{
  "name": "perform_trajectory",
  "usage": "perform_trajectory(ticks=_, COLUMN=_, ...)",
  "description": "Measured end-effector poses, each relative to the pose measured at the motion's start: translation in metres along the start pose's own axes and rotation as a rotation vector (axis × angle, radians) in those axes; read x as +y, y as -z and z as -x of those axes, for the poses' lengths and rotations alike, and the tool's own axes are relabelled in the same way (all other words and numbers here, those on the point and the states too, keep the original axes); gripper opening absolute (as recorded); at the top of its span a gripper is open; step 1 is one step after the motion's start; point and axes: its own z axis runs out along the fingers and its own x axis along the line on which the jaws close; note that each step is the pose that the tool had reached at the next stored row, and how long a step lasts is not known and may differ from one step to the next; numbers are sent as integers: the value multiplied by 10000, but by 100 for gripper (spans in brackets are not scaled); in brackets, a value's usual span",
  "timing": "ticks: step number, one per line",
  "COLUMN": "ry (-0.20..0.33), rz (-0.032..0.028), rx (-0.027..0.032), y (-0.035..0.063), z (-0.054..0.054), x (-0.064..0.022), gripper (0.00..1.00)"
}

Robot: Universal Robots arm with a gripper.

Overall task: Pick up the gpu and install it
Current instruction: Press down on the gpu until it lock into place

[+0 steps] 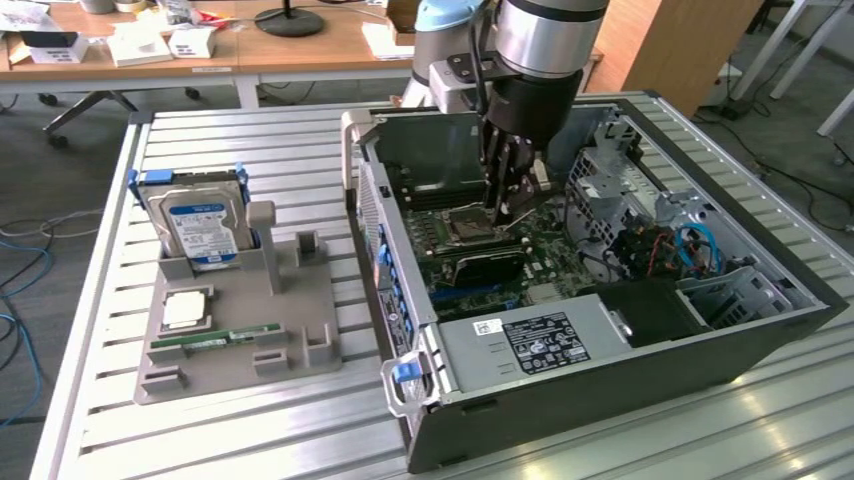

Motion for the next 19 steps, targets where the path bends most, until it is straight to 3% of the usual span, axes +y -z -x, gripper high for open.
perform_trajectory(ticks=3, ry=0, rz=0, rx=0, y=0, z=0, x=0, gripper=26)
perform_trajectory(ticks=5, ry=0, rz=0, rx=0, y=0, z=0, x=0, gripper=14)
perform_trajectory(ticks=14, ry=0, rz=0, rx=0, y=0, z=0, x=0, gripper=11)
perform_trajectory(ticks=16, ry=0, rz=23, rx=-1, y=-1, z=0, x=-4, gripper=11)
perform_trajectory(ticks=19, ry=-21, rz=131, rx=1, y=-1, z=0, x=-20, gripper=11)
